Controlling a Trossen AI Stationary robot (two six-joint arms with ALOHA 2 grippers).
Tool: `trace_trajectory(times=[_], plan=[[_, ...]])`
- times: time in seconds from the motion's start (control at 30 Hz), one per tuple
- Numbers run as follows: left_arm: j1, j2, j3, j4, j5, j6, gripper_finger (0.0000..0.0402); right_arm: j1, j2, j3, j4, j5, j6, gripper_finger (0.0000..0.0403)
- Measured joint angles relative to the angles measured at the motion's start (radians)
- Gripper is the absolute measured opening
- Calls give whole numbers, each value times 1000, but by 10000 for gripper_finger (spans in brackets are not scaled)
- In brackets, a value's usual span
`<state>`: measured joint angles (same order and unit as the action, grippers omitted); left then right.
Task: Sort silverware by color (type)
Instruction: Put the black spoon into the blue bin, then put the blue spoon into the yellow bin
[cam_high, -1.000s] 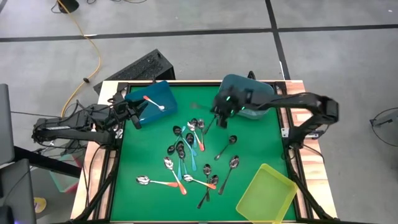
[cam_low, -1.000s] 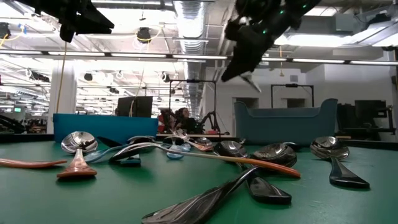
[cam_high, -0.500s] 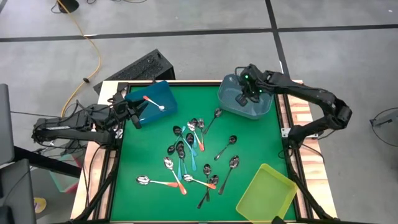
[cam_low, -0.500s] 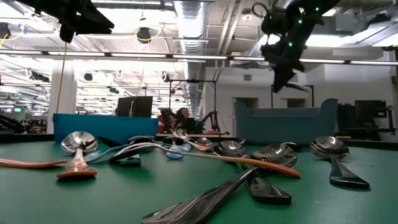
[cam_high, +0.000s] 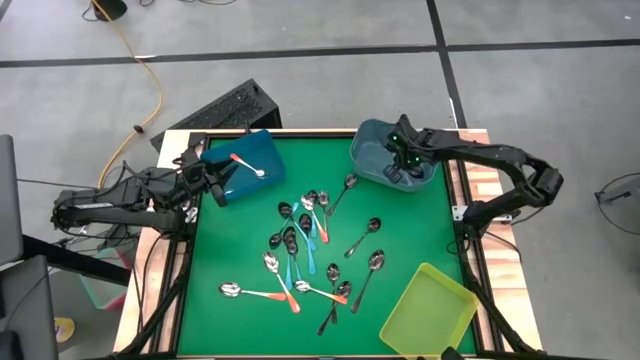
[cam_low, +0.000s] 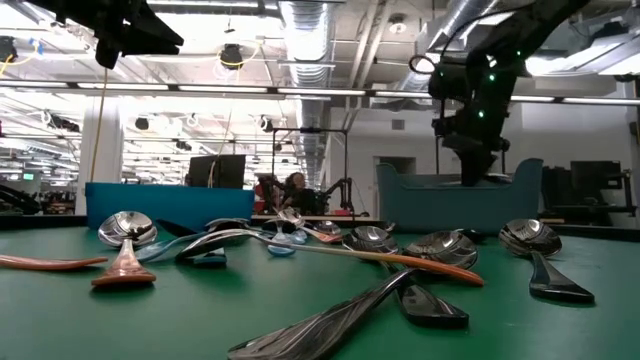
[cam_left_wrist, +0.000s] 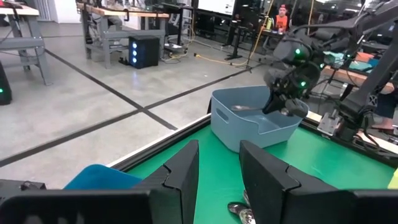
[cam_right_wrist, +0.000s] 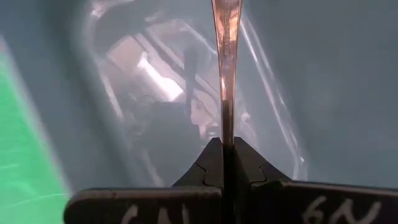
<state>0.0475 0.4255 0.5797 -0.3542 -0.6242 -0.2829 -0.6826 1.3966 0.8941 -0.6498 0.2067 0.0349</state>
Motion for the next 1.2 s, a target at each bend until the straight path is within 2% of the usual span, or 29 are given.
trace_trajectory(times=[0.27,0.67,0.8,0.97,1.2], plan=[[0,0,0,0,-17,0,100,1,54,-41,110,1,26,25],[0,0,0,-2,-16,0,100,1,141,-42,125,-19,28,47],[0,0,0,-8,-16,0,100,1,141,-42,129,-44,28,75],[0,0,0,-16,-16,0,100,1,141,-35,117,-57,44,129],[0,0,0,-16,-16,0,100,8,118,86,40,-103,29,189]])
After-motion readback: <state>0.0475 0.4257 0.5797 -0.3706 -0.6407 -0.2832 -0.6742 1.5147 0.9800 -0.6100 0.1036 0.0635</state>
